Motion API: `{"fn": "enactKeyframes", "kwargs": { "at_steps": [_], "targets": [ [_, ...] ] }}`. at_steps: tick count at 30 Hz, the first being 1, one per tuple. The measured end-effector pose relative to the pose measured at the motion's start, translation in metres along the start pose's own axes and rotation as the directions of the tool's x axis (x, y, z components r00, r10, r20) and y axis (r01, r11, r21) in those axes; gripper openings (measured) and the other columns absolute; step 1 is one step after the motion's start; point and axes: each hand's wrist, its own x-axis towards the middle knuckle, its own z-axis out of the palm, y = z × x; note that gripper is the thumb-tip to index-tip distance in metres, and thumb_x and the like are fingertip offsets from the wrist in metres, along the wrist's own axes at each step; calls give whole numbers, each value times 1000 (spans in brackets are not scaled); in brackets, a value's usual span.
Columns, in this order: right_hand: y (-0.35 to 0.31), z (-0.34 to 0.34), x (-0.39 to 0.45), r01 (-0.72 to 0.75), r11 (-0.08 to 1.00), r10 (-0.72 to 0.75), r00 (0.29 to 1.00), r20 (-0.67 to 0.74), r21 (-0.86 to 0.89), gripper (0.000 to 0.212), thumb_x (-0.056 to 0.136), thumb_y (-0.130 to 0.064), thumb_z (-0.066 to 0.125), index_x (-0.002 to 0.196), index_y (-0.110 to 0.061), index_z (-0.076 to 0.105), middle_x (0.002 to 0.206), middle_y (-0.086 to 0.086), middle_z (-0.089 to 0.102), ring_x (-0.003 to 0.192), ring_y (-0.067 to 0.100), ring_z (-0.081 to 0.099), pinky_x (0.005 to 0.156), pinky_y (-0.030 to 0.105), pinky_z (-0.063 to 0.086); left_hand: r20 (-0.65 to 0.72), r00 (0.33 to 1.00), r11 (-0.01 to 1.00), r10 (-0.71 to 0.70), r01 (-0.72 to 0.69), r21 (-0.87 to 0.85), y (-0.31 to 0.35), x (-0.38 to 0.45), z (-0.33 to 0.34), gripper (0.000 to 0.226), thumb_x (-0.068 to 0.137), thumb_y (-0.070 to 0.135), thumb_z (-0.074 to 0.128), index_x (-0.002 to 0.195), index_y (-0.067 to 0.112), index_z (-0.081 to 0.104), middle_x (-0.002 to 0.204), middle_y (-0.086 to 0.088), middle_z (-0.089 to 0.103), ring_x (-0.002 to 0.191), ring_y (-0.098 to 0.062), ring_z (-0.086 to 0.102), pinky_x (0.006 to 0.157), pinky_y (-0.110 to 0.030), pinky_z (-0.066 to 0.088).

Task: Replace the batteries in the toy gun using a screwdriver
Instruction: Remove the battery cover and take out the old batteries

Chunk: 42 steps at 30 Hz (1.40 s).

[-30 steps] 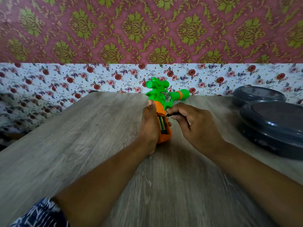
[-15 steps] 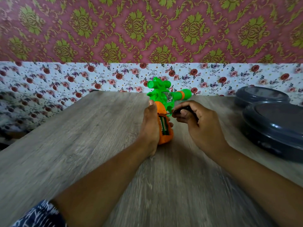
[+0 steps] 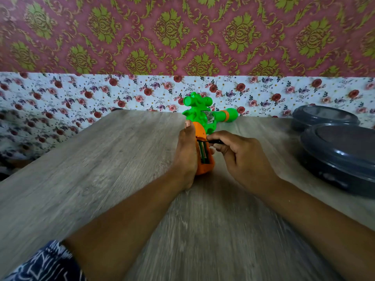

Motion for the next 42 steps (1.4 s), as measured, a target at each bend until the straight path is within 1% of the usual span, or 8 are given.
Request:
{"fn": "enactKeyframes", "kwargs": {
  "at_steps": [3,6,12,19,25,32,37,42],
  "targets": [
    [-2,2,1,4,1000,-4,1000,-5,-13,25,83,-2,54,103,-4,67,89,13,74,80,14,64,69,11,46,-8,1000,1000,-12,12,9,1,-1,2,103,60,87,36,133,15,47,112,-23,67,103,-35,67,93,-46,53],
    [-3,4,3,-100,992,102,995,-19,78,22,87,-8,50,100,-10,68,83,10,73,72,16,68,66,28,53,-15,1000,1000,-9,10,22,3,-3,3,107,57,87,38,135,15,45,110,-21,67,97,-32,69,93,-49,53],
    [-4,8,23,-334,922,337,941,19,198,15,92,-7,48,89,-5,63,82,12,69,78,22,67,75,48,54,-78,997,998,11,-5,70,9,-5,5,35,99,37,40,120,11,49,80,-7,61,60,-15,60,54,-25,48],
    [-3,2,65,-487,871,475,867,152,60,21,96,-16,43,91,1,54,90,23,64,82,39,62,79,54,51,-49,995,992,86,-81,97,14,-11,8,31,100,28,40,119,7,52,85,-9,63,61,-17,60,55,-25,49],
    [-2,-11,74,-738,621,651,674,349,265,25,99,-17,38,79,-10,52,78,17,60,65,29,64,57,33,56,-49,997,995,54,-50,84,17,-14,8,32,101,26,35,128,13,47,83,-5,60,59,-14,60,51,-21,49],
    [0,-10,42,-574,727,605,795,42,378,26,100,-13,33,77,-18,45,75,11,58,70,25,60,67,40,50,-96,995,999,-6,10,34,17,-12,10,23,100,26,39,117,14,49,83,-6,59,60,-17,61,49,-23,48],
    [3,1,17,-404,912,410,899,154,-70,21,92,-7,48,108,-9,61,77,-6,59,65,1,54,58,7,34,-113,994,999,12,-6,53,19,-14,12,29,102,32,34,123,17,48,87,-9,62,59,-14,61,50,-21,49],
    [4,8,13,-312,944,328,922,208,-107,29,83,-2,58,110,-10,67,95,18,63,87,30,59,74,33,45,-127,991,996,35,-24,88,20,-17,12,33,102,32,34,130,19,46,86,-1,60,58,-6,62,50,-20,49]
  ]
}}
